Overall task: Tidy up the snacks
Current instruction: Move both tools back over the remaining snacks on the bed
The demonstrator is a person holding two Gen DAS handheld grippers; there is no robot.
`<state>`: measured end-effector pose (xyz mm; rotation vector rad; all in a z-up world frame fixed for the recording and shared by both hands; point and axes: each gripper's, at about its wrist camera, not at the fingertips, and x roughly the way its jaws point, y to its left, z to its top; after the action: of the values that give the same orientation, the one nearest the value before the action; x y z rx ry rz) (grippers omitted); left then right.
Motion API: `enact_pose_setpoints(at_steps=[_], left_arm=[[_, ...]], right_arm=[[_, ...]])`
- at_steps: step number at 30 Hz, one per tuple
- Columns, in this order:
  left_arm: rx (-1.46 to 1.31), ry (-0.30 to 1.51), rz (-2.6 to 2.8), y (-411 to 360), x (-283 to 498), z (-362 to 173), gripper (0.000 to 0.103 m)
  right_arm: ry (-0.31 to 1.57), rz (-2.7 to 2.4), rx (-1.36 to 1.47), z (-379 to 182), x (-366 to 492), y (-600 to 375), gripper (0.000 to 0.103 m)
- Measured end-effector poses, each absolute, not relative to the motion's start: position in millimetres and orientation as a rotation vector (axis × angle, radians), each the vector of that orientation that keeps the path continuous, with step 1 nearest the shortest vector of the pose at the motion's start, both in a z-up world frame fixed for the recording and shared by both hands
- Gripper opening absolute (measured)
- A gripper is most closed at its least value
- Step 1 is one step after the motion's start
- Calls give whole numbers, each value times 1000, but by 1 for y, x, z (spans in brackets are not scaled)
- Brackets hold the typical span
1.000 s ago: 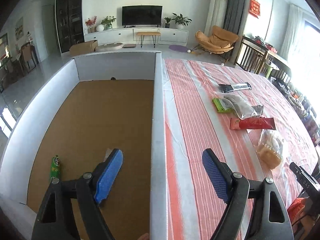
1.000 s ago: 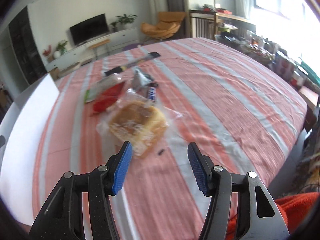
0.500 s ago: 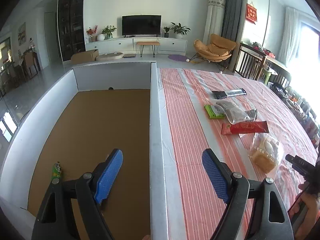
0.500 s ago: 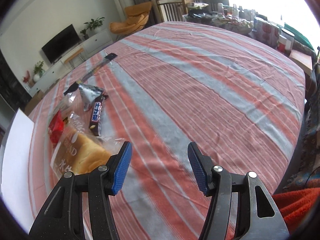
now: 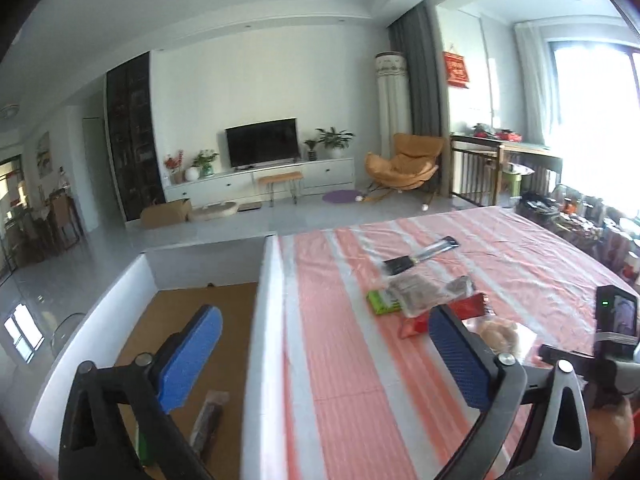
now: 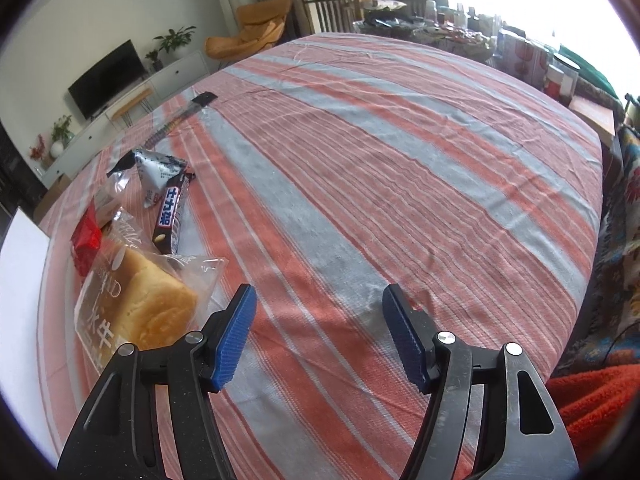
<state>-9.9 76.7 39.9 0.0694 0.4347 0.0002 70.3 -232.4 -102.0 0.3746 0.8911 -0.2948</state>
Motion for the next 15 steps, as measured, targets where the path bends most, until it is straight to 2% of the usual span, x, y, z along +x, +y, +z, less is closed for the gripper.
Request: enact_pose_setpoints(at_steps=[4,11,15], left_arm=[[38,594,-176,42,14,23,103],[41,869,-239,2,73,-58,103],[42,941,-208,-2,89,-96,103]], right_arm=[[877,-281,410,-102,68,-237,72],[847,-247,499,-102,61,-248,73],[848,-251,492,-102,62,-246,73]])
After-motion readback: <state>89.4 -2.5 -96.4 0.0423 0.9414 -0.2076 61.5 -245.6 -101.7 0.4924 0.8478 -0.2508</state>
